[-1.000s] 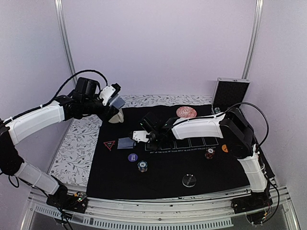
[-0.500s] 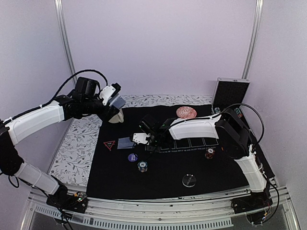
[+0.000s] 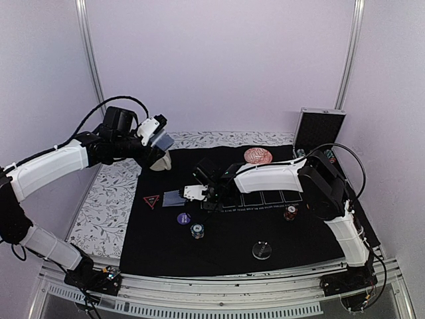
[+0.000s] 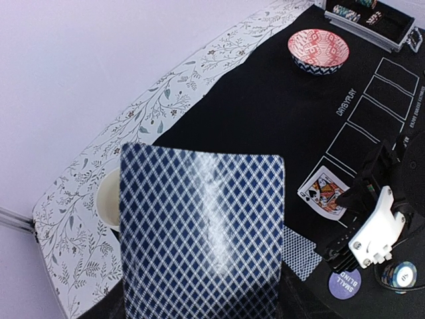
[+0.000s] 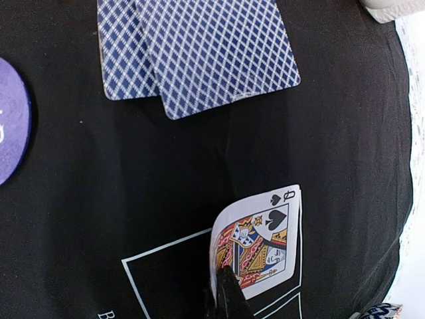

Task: Distribute texas hold em gaming equipment
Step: Flop the poker card in the community card area, then adjust the poker card in the community card area.

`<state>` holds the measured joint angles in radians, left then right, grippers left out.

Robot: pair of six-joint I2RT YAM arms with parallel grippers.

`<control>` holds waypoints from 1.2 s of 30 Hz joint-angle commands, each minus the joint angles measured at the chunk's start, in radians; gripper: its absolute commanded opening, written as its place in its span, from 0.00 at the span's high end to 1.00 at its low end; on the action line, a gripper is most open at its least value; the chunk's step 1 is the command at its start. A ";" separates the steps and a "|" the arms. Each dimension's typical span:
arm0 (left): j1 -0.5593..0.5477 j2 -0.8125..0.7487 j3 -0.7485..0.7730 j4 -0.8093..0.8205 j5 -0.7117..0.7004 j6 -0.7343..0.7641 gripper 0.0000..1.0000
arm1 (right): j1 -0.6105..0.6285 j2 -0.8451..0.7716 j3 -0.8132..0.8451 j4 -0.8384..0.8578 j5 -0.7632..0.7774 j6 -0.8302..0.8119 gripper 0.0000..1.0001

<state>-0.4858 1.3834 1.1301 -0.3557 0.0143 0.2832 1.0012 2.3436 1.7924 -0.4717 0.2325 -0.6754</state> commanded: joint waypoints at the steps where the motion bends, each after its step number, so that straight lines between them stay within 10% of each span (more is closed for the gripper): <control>1: 0.013 -0.028 0.027 0.021 0.009 -0.002 0.43 | 0.006 0.019 -0.005 -0.057 -0.063 -0.010 0.98; 27: 0.013 -0.037 0.024 0.019 0.013 0.002 0.42 | 0.017 -0.171 -0.045 -0.105 -0.184 0.060 0.59; 36: 0.013 -0.034 0.023 0.019 0.013 0.004 0.42 | -0.065 -0.130 0.007 0.079 -0.373 0.471 0.48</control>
<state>-0.4858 1.3724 1.1305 -0.3557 0.0158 0.2840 0.9688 2.1834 1.7607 -0.4980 -0.0784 -0.4381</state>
